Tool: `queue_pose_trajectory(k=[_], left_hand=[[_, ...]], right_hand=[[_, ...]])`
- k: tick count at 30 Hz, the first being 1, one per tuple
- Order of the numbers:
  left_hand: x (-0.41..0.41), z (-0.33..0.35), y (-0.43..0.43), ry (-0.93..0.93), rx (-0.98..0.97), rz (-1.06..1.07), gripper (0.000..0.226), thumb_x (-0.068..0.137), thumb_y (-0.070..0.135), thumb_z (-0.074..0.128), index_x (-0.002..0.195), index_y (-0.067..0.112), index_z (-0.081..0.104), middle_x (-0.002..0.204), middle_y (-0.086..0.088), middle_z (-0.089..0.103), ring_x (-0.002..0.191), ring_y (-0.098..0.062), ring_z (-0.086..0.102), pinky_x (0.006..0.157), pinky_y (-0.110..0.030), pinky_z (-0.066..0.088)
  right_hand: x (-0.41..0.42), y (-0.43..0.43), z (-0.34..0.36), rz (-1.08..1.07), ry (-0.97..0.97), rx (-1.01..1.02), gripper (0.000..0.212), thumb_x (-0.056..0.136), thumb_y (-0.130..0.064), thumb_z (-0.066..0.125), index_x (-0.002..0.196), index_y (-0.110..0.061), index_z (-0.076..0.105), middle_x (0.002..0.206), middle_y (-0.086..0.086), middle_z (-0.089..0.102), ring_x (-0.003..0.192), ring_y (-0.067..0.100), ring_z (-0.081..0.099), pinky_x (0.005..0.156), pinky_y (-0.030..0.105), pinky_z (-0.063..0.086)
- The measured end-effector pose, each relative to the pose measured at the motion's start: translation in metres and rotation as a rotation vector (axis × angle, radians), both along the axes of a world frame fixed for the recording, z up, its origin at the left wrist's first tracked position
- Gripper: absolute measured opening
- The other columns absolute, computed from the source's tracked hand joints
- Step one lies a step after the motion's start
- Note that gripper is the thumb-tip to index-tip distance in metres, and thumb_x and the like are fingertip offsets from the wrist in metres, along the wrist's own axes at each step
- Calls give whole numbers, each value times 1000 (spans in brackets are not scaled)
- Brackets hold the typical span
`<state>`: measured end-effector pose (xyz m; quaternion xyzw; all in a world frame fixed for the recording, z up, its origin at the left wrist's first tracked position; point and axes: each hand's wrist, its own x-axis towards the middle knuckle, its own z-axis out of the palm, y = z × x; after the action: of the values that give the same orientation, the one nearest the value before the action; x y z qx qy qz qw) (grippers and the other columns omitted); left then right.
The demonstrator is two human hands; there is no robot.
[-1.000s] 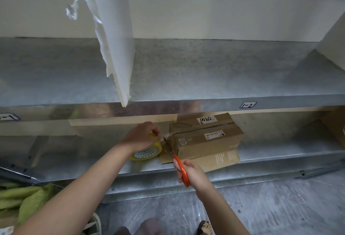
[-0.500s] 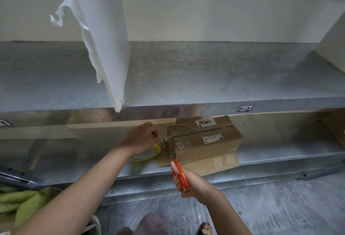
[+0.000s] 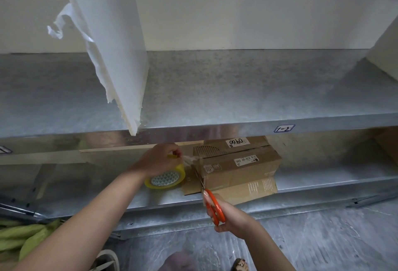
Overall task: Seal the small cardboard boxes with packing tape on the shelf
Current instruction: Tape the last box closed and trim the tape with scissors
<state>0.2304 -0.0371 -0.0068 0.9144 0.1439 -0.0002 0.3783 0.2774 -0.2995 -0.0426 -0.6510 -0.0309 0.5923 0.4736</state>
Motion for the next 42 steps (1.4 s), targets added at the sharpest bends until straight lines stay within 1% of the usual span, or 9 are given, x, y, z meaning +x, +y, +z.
queue_pose_trajectory(k=[5,9,12,19,25,31,35,38,42], left_hand=[[0,-7,-3,46,50,-12,9,82,33,66,76,36,60,89,15,57,83,-1,55,74,-27,45],[-2,-10,-5,56,29,2,7,83,36,66,79,36,60,92,15,56,86,-2,55,77,-28,46],[-2,-7,-5,51,15,-2,11,84,34,67,77,38,58,93,15,56,86,-1,54,74,-23,43],[-4,-9,-5,52,-14,3,12,83,34,66,76,39,58,92,17,56,87,-1,54,73,-23,41],[-5,-14,-5,70,-6,-29,6,79,43,62,78,38,61,94,19,55,90,-3,55,80,-28,46],[-9,-13,-3,8,53,8,11,83,40,64,76,40,56,90,17,54,85,-2,54,76,-27,46],[-11,-13,0,32,115,40,11,85,38,64,78,38,56,91,15,52,84,-5,54,75,-29,47],[-16,-19,-3,103,204,15,10,86,44,61,81,37,55,95,19,49,85,-5,53,73,-26,45],[-20,-26,-13,119,155,77,12,84,48,60,82,37,57,95,19,50,87,-5,53,73,-25,44]], right_hand=[[-2,8,9,-15,70,119,47,84,-64,61,110,-26,53,74,-6,51,63,8,46,69,26,41],[-2,20,10,-32,37,83,46,84,-64,60,110,-27,50,75,-5,53,63,9,47,70,27,39],[-2,26,11,-42,5,54,42,88,-61,57,115,-29,50,73,-5,52,62,8,46,62,24,35],[1,34,15,-47,-117,57,27,95,-50,55,105,-24,53,64,-7,50,53,5,43,42,15,24],[2,34,5,-70,-243,28,24,93,-40,62,95,-17,54,58,-3,49,51,11,43,52,25,34],[-4,29,9,160,-672,-237,60,69,-81,53,100,-29,53,85,-7,65,80,15,62,74,30,47],[-5,14,10,258,-840,-218,61,74,-76,58,114,-31,48,112,-9,64,106,15,59,92,34,49],[-1,-5,22,353,-1112,-211,63,67,-84,54,110,-38,45,110,-17,60,104,11,52,88,33,47],[18,-31,40,264,-1519,-210,59,71,-79,46,118,-43,46,113,-22,54,107,8,45,81,33,34]])
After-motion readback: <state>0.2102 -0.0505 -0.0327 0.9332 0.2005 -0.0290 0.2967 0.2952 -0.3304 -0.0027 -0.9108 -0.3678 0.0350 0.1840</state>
